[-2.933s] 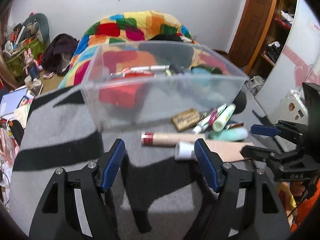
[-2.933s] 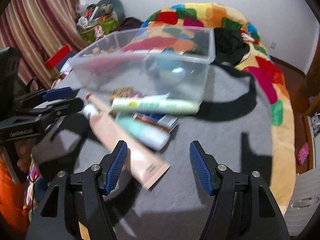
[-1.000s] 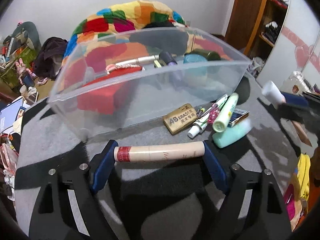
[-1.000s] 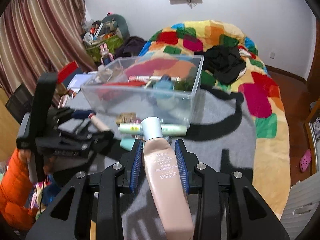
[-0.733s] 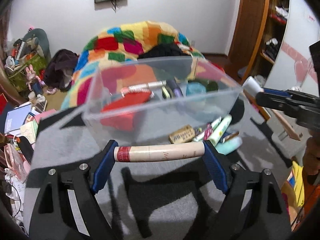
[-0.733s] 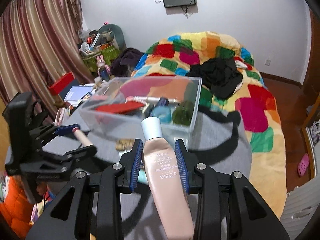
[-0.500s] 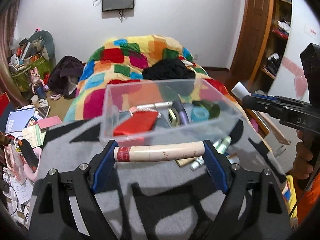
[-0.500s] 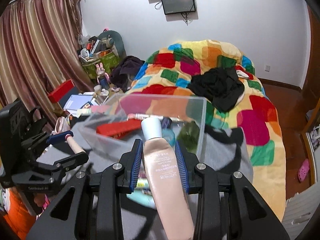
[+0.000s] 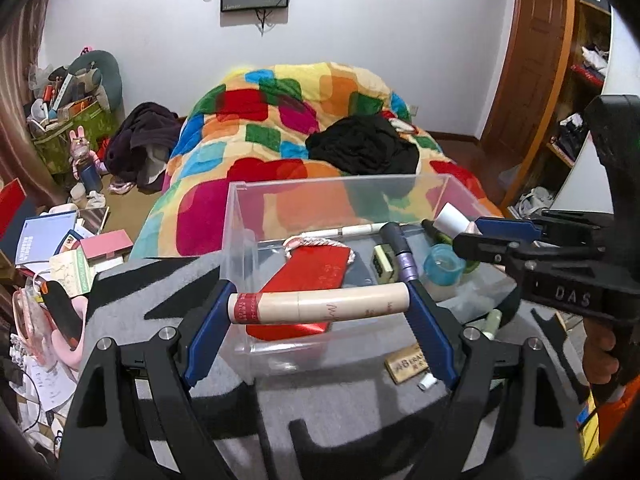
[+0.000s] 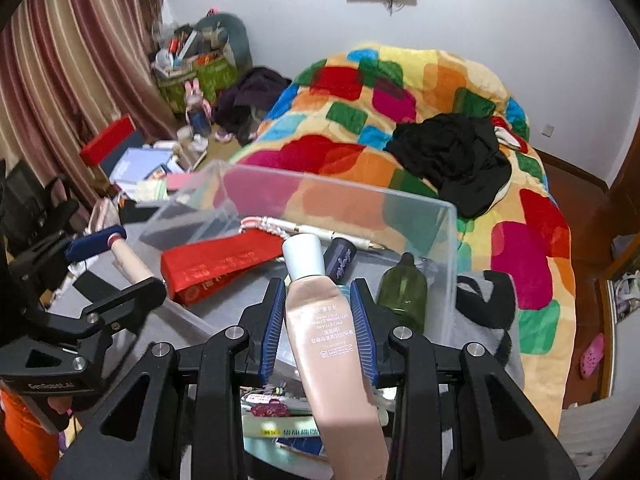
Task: Organize objects
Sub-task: 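Carry the wooden stick and beige tube into the clear box and open both tools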
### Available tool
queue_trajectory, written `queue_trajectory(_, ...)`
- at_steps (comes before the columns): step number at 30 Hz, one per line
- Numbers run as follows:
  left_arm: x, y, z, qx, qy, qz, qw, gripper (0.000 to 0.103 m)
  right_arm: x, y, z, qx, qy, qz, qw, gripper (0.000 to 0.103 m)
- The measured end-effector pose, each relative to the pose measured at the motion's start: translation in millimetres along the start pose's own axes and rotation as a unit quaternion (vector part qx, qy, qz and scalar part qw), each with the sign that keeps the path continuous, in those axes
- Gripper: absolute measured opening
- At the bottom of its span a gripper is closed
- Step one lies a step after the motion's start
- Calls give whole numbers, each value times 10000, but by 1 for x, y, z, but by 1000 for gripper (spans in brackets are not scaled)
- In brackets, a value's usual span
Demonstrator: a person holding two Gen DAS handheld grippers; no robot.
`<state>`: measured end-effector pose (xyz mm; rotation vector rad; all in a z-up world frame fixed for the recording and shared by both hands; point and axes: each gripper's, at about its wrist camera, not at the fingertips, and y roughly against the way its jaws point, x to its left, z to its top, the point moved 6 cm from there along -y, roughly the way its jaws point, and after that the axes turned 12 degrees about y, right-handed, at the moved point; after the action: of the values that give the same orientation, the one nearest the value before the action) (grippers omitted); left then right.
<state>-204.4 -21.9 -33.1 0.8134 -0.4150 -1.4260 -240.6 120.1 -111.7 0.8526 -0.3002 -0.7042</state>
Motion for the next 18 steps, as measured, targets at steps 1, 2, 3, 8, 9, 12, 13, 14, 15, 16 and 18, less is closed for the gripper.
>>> queue_trajectory(1, 1, -4, 0, 38, 0, 12, 10000, 84, 2, -4, 0, 64, 76, -11, 9999, 31)
queue_trajectory(2, 1, -7, 0, 70, 5, 26, 10000, 84, 4, -7, 0, 100, 129, -23, 9999, 31)
queue_trajectory(3, 1, -10, 0, 103, 8, 29, 9999, 84, 5, -9, 0, 140, 183, -26, 9997, 31)
queue_trajectory(8, -4, -16, -5, 268, -60, 52, 9996, 84, 9, -14, 1, 254, 284, -37, 9993, 30)
queue_trajectory(9, -5, -14, -5, 251, -88, 59, 9996, 85, 10, -12, 2, 243, 303, -65, 9992, 30)
queue_trajectory(12, -7, -8, -6, 179, -117, 62, 9998, 85, 13, 1, 2, 97, 430, -167, 9989, 31)
queue_trajectory(13, -7, -5, -6, 158, -110, 41, 9998, 85, 14, 4, 2, 57, 456, -178, 9988, 31)
queue_trajectory(14, -8, -2, -5, 136, -105, 21, 9999, 86, 15, 8, 2, 11, 472, -188, 9987, 31)
queue_trajectory(15, -8, 1, -5, 107, -102, 9, 9999, 87, 15, 15, 1, -62, 482, -203, 9986, 31)
queue_trajectory(16, -9, 5, -5, 64, -110, 2, 9999, 88, 16, 20, 0, -119, 474, -202, 9986, 31)
queue_trajectory(18, -11, 12, -4, -9, -124, -7, 9999, 91, 16, 28, -2, -208, 437, -183, 9987, 31)
